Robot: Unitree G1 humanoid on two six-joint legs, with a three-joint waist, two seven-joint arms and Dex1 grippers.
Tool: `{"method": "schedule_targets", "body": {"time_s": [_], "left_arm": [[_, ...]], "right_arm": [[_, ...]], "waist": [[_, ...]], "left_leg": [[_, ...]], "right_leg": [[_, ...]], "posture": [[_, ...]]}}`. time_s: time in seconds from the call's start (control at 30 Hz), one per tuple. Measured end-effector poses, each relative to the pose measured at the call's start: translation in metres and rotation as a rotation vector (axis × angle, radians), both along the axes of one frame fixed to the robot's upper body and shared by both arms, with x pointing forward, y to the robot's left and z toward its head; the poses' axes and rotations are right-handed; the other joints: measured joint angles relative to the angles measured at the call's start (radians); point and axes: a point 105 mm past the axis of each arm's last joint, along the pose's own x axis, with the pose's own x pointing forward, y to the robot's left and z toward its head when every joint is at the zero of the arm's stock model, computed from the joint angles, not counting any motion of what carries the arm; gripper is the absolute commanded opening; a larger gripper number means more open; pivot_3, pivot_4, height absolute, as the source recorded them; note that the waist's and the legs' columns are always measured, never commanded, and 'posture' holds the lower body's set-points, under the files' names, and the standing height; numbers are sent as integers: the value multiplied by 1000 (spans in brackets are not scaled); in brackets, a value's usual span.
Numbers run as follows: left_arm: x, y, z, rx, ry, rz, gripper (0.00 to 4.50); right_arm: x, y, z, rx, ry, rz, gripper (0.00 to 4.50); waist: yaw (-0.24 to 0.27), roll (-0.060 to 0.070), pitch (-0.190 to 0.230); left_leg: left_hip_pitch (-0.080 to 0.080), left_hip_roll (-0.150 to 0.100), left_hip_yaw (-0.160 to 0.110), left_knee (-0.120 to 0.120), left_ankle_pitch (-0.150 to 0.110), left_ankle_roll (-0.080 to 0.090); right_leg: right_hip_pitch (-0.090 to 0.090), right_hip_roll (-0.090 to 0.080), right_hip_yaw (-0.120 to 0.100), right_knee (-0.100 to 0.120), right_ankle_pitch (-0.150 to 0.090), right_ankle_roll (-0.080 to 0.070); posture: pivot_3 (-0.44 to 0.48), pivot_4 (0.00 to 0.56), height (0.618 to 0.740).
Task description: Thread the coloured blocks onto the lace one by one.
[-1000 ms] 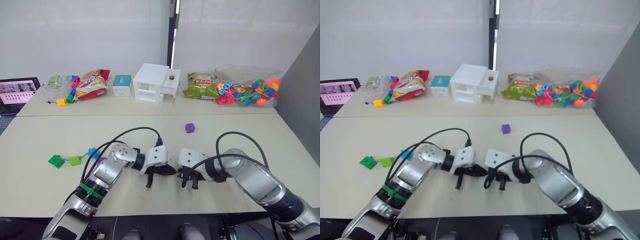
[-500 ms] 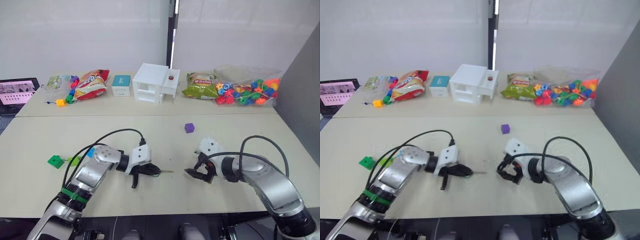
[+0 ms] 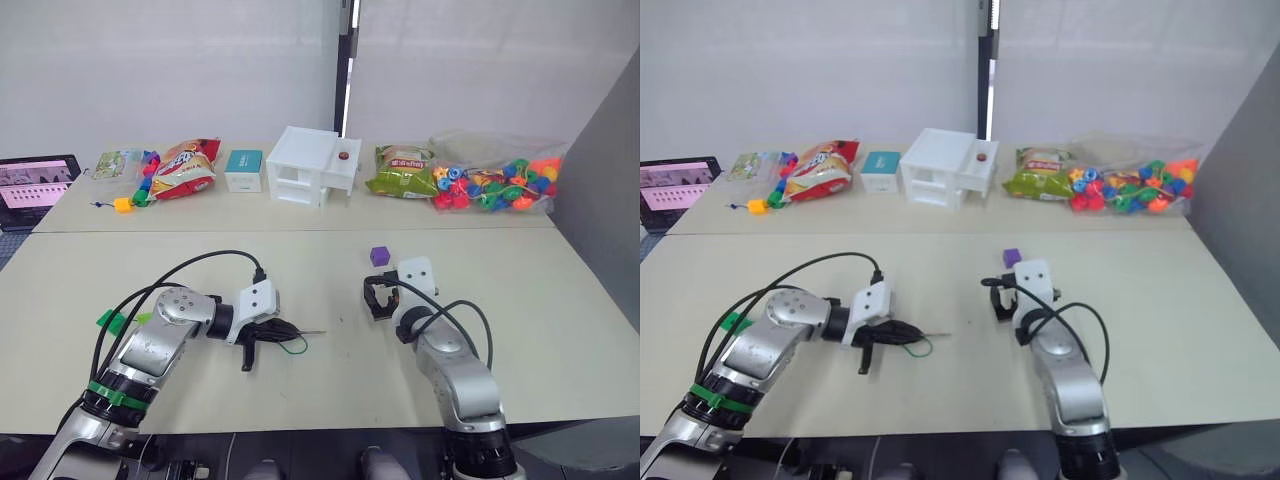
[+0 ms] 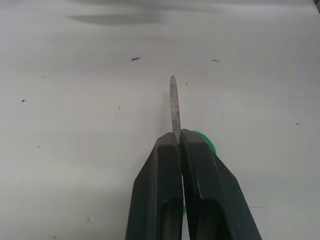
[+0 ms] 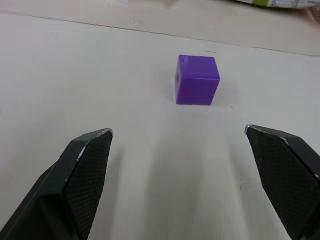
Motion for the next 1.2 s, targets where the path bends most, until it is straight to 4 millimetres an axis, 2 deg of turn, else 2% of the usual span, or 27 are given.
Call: {"method": "schedule_targets", "body": {"time_s": [0.1,0.5,0.6,0.83,1.03,1.13,1.2], "left_arm": [[0,0,0,-1,5,6,0],[-1,1,0,-3,-6,27,0],[-1,1,0,-4,-9,29,0],[-2,1,-1,-3,-6,32,0],[-1,1,-1,-5,-9,32,0],[-1,1,-1,-6,-10,32,0],[-1,2,-2,-8,-8,38,0]], "right_arm": [[15,-3,1,8,-31,-28,4467],[59,10,-2,14,-64,10,4467],[68,12,-1,43,-71,26,3682],[70,23,-6,70,-74,85,1272],[63,26,-1,115,-100,88,1168],[44,23,3,138,-121,86,1168],[20,21,3,142,-115,88,1168]], "waist": [[-3,0,0],[-27,0,0],[-28,0,0],[-30,0,0],[-29,1,0],[-24,1,0],[-20,1,0]], "left_leg": [[1,0,0,-1,0,0],[1,0,0,-2,0,0],[1,0,0,-2,0,0],[1,0,0,-2,0,0],[1,0,-1,-2,0,0],[0,0,-1,-2,0,0],[-2,0,-2,-2,0,0]], "right_leg": [[0,0,0,0,0,0],[0,0,0,0,0,0],[0,0,1,0,0,0],[0,0,1,0,0,0],[-1,0,1,1,0,0],[-1,0,1,7,0,0],[-2,0,0,7,0,0]], "posture": [[0,150,740],[0,150,740],[0,150,740],[0,150,740],[0,150,740],[0,150,740],[0,150,740]]}}
